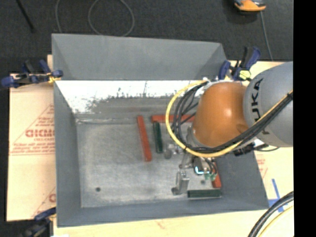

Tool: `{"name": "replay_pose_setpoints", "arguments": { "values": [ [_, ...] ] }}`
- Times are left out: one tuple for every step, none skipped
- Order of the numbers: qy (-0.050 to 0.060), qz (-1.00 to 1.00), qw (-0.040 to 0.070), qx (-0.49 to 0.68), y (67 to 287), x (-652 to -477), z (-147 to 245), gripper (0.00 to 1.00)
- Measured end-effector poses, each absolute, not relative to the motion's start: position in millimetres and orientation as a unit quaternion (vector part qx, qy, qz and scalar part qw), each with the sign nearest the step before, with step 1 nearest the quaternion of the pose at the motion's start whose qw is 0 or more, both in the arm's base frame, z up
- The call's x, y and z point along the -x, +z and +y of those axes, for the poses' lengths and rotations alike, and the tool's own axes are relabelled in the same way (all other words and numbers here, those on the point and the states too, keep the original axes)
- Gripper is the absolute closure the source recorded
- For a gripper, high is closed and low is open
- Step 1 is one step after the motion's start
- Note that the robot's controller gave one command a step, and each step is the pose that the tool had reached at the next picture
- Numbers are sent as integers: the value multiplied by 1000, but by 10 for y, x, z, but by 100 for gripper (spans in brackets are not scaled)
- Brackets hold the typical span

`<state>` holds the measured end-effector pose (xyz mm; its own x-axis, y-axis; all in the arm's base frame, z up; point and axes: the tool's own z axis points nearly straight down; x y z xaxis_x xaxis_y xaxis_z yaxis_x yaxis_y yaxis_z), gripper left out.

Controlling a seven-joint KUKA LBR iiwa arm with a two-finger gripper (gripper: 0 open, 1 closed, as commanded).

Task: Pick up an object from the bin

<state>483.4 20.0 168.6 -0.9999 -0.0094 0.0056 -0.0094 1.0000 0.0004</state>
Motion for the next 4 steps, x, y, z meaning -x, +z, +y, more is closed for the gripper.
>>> {"name": "replay_pose_setpoints", "arguments": {
  "values": [
    [0, -1000, -5, 1, 682, -5606, -22, 0],
    [2, -999, -6, -36, 787, -6280, -468, 0],
    [-1, -970, -2, -245, 735, -6193, 225, 0],
    [-1, -970, -2, -241, 739, -6196, 210, 100]
  ]
}}
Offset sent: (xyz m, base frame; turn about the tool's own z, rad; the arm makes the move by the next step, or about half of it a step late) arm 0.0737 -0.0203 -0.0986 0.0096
